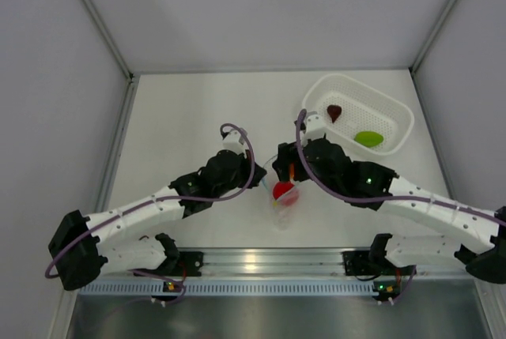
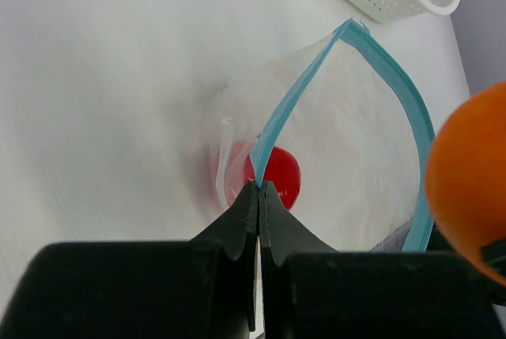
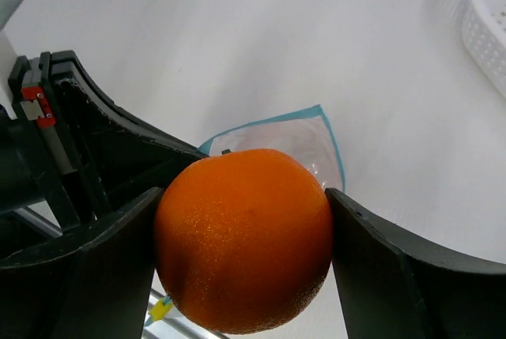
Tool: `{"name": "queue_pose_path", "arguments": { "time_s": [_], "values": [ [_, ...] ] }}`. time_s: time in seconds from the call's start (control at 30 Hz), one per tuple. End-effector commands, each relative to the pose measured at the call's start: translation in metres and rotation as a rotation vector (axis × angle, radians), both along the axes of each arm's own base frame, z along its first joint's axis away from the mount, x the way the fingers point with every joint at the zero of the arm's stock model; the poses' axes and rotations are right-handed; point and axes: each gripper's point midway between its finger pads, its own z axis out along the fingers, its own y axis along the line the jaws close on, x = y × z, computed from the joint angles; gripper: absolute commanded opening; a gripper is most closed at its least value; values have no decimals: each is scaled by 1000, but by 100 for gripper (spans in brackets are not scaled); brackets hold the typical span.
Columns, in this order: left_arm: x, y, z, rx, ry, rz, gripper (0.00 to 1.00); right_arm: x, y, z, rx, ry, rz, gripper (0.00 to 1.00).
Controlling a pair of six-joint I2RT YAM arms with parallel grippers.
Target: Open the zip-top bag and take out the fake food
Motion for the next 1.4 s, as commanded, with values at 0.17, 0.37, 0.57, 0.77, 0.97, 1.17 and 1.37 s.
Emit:
{"name": "queue_pose_path", "arguments": {
  "time_s": [0.17,0.37,0.57,0.77,0.97,1.17,1.37],
  "values": [
    [6,-3,30,-86,-32,34,0,48,-91,63,24,-108,-246,39],
    [5,-3,32,-91,-31,33,0,103,-160,44,-36,-39,-465,41],
    [6,-7,33,-100,-19,32,0,153,-215,16,-90,36,-636,41],
    [2,-13,33,-112,1,5,0,187,-240,-19,-109,95,-702,41],
    [-2,-17,35,-136,24,-13,0,223,-256,-43,-134,139,-742,41],
    [-4,-15,36,-144,26,-12,0,252,-255,-67,-165,189,-732,48],
    [-4,-14,37,-147,23,-8,0,264,-253,-82,-177,225,-726,67]
  ]
}}
